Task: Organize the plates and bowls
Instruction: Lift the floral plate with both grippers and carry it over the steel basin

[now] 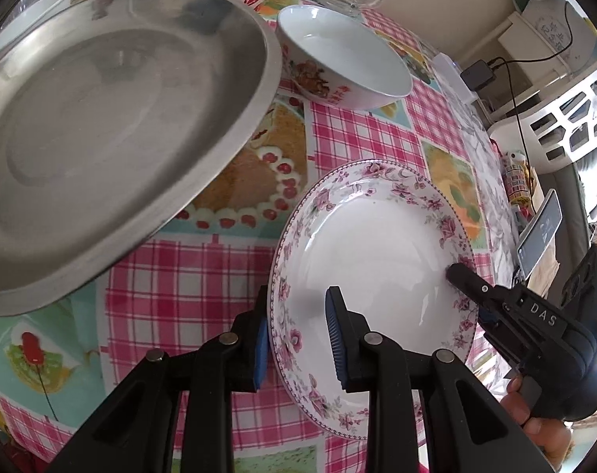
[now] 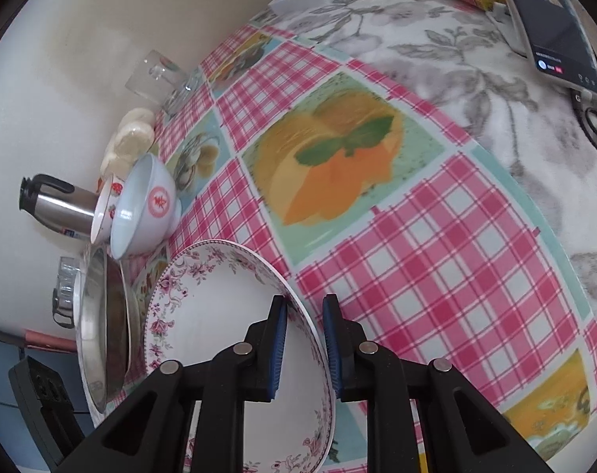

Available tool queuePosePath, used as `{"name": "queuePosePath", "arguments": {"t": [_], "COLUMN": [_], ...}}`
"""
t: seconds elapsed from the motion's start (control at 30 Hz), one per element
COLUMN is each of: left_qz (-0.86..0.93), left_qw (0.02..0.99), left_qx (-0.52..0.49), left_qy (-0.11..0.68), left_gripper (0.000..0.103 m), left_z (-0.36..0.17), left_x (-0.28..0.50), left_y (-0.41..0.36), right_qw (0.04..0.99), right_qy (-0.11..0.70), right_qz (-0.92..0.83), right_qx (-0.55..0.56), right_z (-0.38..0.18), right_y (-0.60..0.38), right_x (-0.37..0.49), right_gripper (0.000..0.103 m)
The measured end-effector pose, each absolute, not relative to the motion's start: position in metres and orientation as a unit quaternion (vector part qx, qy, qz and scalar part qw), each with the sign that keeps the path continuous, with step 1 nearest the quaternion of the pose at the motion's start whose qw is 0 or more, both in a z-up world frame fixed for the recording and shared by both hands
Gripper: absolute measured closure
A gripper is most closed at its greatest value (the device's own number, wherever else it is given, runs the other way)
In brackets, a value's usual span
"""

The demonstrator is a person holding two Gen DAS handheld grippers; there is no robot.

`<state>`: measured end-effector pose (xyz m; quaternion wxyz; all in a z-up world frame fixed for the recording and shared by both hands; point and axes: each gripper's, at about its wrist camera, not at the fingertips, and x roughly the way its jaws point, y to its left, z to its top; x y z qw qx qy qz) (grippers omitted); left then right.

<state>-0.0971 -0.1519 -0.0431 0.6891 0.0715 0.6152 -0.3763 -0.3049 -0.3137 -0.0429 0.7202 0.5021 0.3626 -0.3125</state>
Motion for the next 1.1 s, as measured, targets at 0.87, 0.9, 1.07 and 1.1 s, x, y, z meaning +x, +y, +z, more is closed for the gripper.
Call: {"name": "queuePosePath", "arguments": {"t": [0.87,0.9,1.07,1.1], "left_qz": [-0.393,-0.393,-0.402,-0.404], "left_qw": [0.684,0.684,0.686,0.687], "left_qx": [0.043,0.042,0.035,0.034], "left_qy": [0.613,0.613,0.606,0.603], "left_gripper": [0.075,0.075,0.075,0.075], "left_z": [-0.028,-0.028,-0.020,-0.017], "left_x": [-0.091,-0.090,-0.090,-0.090], "left_y": [-0.150,-0.150,-0.150,-0.150], "right_qw": [0.748,0.750,0.758,0.761], "right_qy": [0.364,0.363,0.351,0.347], "right_qz": [-0.311,-0.311,-0.311,-0.310], "right_qx": [0.460,0.457,0.453,0.452], "right_z": [-0.017,-0.016,-0.009,-0.006], "right_y": [-0.312,-0.311,-0.309,-0.308], "right_x": [-0.297,-0.296,-0.298,-0.298], "right_gripper": [0.082,0.082,0.082,0.082]}}
